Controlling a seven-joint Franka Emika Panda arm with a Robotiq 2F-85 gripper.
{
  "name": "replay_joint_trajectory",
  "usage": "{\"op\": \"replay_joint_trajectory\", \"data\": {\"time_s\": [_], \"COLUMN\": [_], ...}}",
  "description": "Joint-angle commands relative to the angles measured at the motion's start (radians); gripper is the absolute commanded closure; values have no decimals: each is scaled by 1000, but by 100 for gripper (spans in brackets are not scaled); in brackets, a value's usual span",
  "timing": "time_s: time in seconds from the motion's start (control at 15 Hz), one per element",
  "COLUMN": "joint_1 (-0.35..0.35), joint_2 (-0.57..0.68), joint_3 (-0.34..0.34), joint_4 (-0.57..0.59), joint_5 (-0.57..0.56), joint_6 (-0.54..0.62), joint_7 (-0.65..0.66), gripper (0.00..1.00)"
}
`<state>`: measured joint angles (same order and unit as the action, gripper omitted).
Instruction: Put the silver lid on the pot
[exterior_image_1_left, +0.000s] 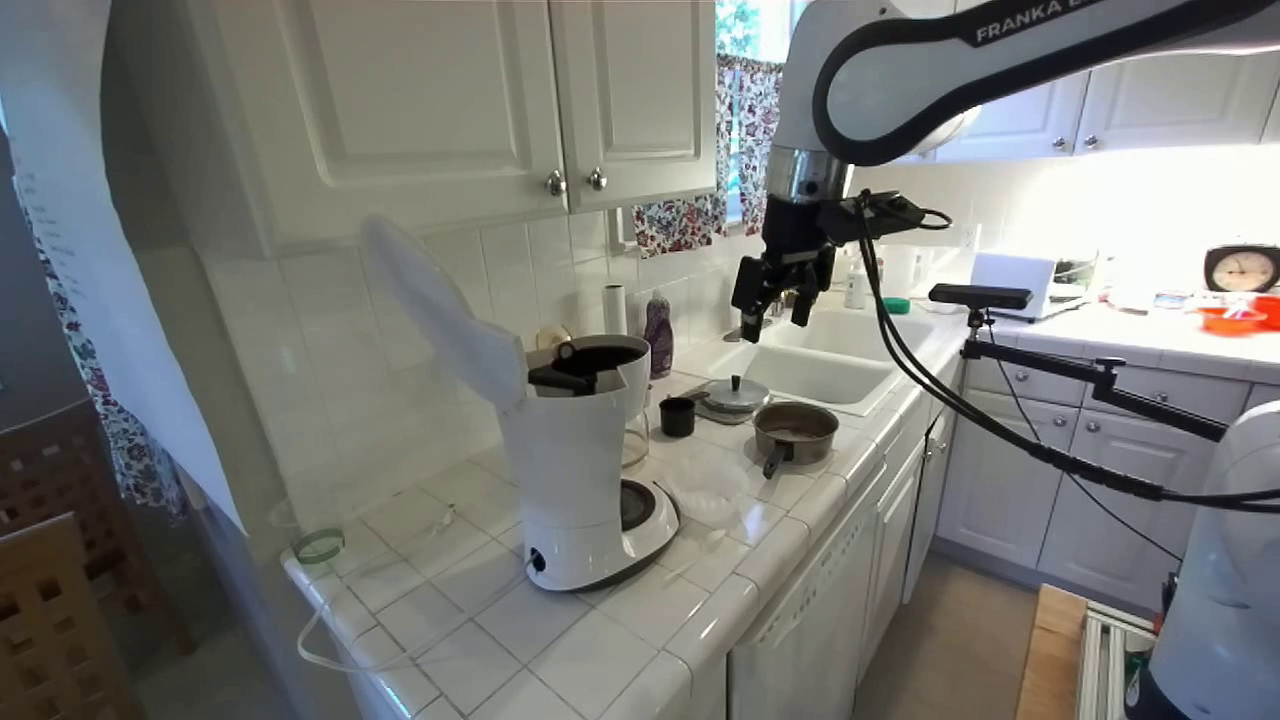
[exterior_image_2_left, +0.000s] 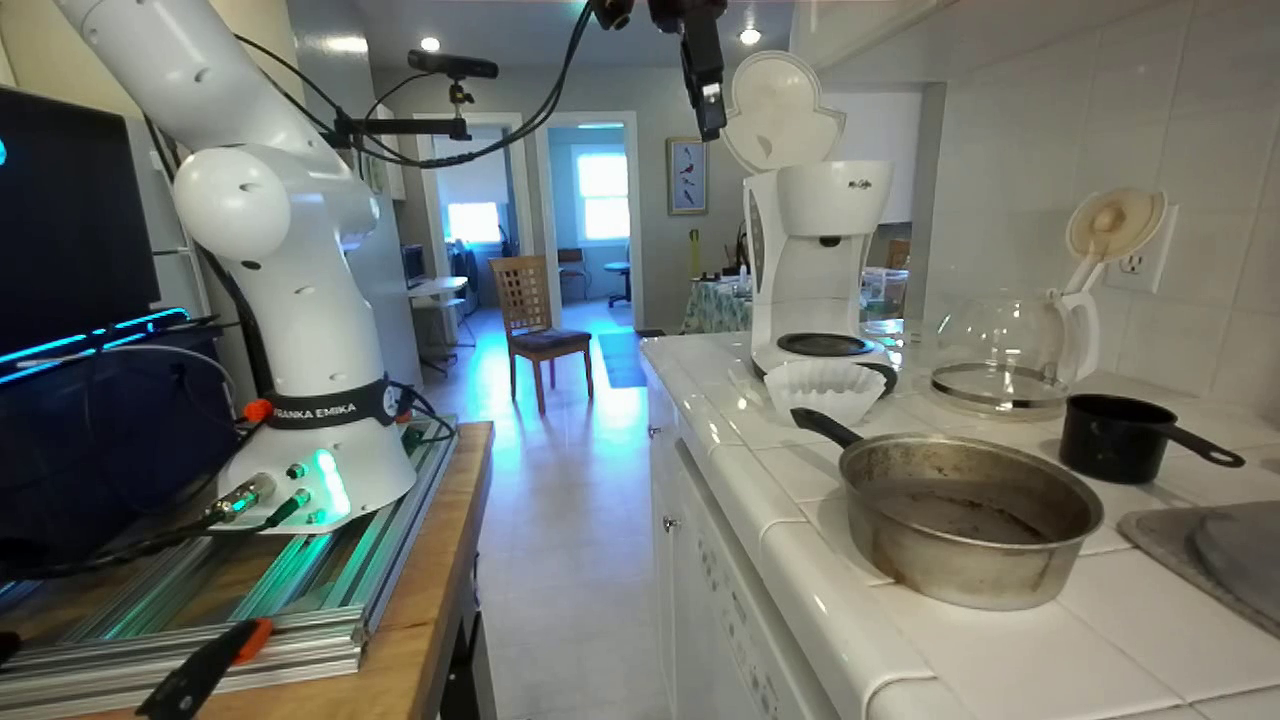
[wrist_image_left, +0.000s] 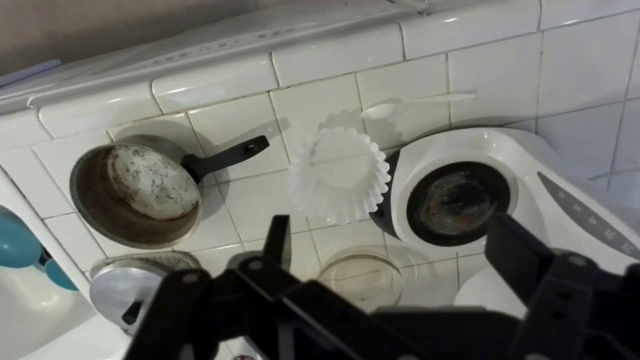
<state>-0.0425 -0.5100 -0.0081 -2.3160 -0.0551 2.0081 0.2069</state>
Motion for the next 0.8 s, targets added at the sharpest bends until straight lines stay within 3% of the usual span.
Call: {"op": "replay_joint_trajectory", "data": {"time_s": [0.0,0.33,0.73], "joint_1": [-36,-86,-86], "joint_2": [-31,-48,-11], "joint_3": [-41,-103,-76], "joint_4": [-60,-103,-66], "joint_5": [9,19,10], "joint_6": [50,65,38], "joint_7": [-41,-60,-45], "gripper": [0,0,0]}}
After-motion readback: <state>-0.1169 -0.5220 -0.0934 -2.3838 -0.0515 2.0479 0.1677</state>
